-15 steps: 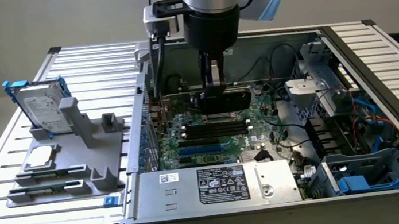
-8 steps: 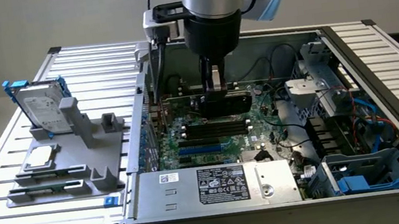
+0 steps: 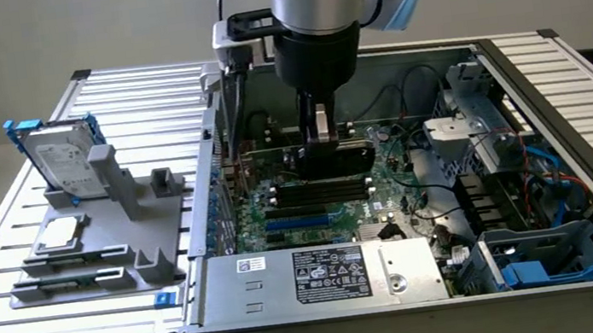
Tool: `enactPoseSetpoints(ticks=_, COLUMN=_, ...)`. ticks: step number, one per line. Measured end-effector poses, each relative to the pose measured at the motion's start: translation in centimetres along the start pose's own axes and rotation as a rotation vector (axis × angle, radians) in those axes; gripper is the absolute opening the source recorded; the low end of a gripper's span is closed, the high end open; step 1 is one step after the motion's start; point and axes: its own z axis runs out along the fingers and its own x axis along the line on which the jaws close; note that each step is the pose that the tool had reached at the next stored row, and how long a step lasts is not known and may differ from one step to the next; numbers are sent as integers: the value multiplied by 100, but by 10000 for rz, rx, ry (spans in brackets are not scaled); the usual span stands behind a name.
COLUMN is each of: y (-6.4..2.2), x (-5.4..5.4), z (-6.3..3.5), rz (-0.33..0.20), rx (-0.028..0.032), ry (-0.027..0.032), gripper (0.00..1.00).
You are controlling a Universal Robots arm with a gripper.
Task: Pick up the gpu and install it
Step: 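Insert the gpu into the slot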
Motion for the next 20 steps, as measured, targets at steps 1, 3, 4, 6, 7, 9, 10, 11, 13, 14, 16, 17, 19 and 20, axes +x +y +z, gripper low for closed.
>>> enactPoseSetpoints(ticks=1, y=0, x=19, z=5, rz=0, rx=-11, ry=-3, gripper=26)
enactPoseSetpoints(ticks=3, y=2, x=45, z=24, rz=3, rx=-35, ry=-3, gripper=26)
enactPoseSetpoints(ticks=4, y=3, x=56, z=36, rz=6, rx=-48, ry=-5, gripper=26)
enactPoseSetpoints(ticks=6, y=5, x=62, z=61, rz=28, rx=-70, ry=-3, gripper=26)
enactPoseSetpoints(ticks=7, y=7, x=64, z=79, rz=54, rx=-73, ry=-5, gripper=26)
enactPoseSetpoints(ticks=9, y=12, x=65, z=111, rz=94, rx=-89, ry=-6, gripper=26)
enactPoseSetpoints(ticks=10, y=11, x=66, z=116, rz=97, rx=-115, ry=-7, gripper=26)
enactPoseSetpoints(ticks=11, y=12, x=68, z=115, rz=100, rx=-140, ry=-4, gripper=26)
enactPoseSetpoints(ticks=13, y=13, x=70, z=116, rz=101, rx=-141, ry=-6, gripper=26)
enactPoseSetpoints(ticks=14, y=13, x=71, z=124, rz=101, rx=-141, ry=-6, gripper=26)
enactPoseSetpoints(ticks=16, y=12, x=73, z=151, rz=101, rx=-155, ry=-7, gripper=26)
enactPoseSetpoints(ticks=17, y=11, x=75, z=166, rz=101, rx=-166, ry=-6, gripper=26)
enactPoseSetpoints(ticks=19, y=11, x=77, z=199, rz=103, rx=-185, ry=-7, gripper=26)
enactPoseSetpoints(ticks=20, y=12, x=79, z=217, rz=104, rx=-196, ry=-7, gripper=26)
